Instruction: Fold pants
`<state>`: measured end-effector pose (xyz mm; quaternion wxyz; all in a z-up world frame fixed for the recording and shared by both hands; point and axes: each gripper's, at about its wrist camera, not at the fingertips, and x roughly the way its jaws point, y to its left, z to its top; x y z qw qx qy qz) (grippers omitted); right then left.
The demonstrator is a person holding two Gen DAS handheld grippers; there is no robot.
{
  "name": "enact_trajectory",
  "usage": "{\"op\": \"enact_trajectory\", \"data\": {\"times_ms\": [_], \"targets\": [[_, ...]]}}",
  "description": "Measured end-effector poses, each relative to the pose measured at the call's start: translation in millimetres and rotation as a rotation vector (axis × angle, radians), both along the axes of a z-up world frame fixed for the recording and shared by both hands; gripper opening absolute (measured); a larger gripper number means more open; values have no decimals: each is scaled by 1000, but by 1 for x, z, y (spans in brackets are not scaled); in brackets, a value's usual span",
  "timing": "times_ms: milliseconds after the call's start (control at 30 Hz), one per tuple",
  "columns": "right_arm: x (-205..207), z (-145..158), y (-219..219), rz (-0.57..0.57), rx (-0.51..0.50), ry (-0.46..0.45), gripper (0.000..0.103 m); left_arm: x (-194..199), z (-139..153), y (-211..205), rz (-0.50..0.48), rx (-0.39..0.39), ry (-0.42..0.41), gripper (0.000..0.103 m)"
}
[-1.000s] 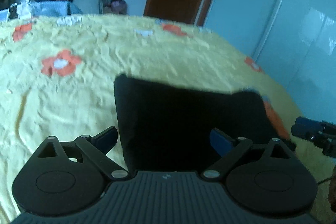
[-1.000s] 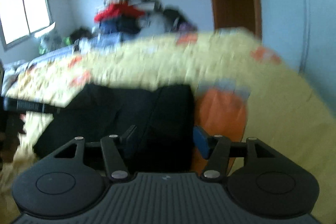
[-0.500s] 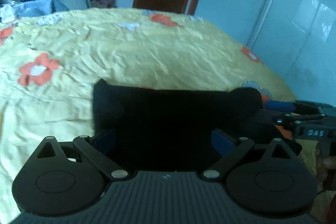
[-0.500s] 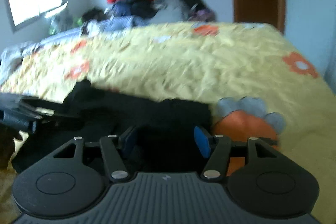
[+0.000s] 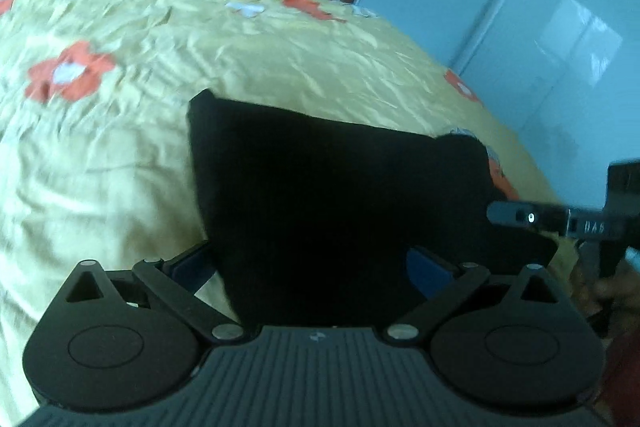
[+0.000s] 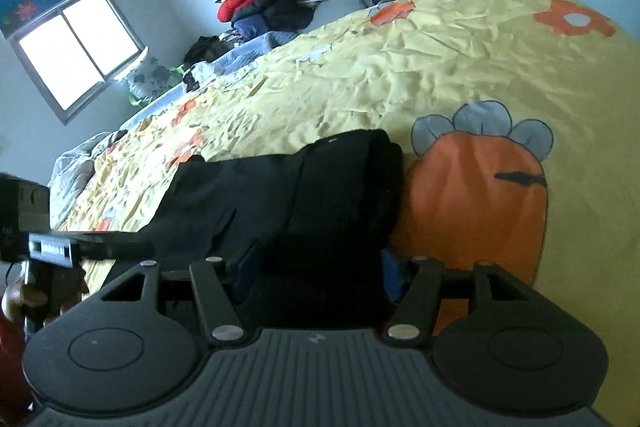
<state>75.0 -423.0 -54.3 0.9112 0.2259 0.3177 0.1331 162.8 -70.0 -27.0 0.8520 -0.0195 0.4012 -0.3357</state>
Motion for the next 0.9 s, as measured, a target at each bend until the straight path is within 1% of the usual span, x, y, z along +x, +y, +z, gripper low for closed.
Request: {"op": "enact_trajectory", "data": {"times_ms": [33, 100, 167, 200, 233, 267, 300, 333, 367, 400, 433, 533, 667, 800, 867, 900], "targets": [[0, 1, 3, -4, -22, -1, 55, -3, -2, -2, 5, -1, -23, 102], [-4, 2, 6, -12, -48, -8, 52, -11, -7, 0, 44, -36, -58, 102], [-7, 2, 6, -27, -40, -15, 46, -18, -12, 6, 74, -96, -84, 100], [-8, 1, 6, -34, -31, -18, 45, -19, -13, 7, 80, -101, -86, 98], [-9, 0, 6, -42, -22, -20, 43, -19, -11, 4, 73, -72, -94, 88], [-10, 0, 6, -48, -16, -22, 41, -21, -9, 1, 70, -19, -113, 77], [-10, 1, 6, -52, -12, -23, 40, -21, -6, -1, 74, 10, -123, 62], [-10, 1, 7, -58, -8, -24, 38, -19, -4, 1, 92, 13, -120, 48], [-11, 2, 7, -65, -6, -26, 35, -17, -2, 4, 103, 3, -106, 43], [-12, 3, 7, -72, -7, -29, 32, -15, 0, 7, 108, -7, -97, 34], [-13, 5, 7, -76, -1, -32, 31, -14, 1, 11, 111, -18, -93, 29], [-15, 10, 11, -82, -9, -40, 29, -18, 5, 16, 109, -34, -110, 23], [-19, 24, 19, -81, -19, -70, 25, -26, 14, 25, 114, -69, -148, 21], [-18, 45, 31, -67, -18, -121, 20, -28, 28, 38, 137, -91, -190, 19], [-13, 56, 40, -47, -18, -146, 19, -27, 34, 49, 155, -95, -205, 16], [-10, 60, 45, -33, -24, -154, 19, -27, 36, 55, 171, -96, -214, 12]]}}
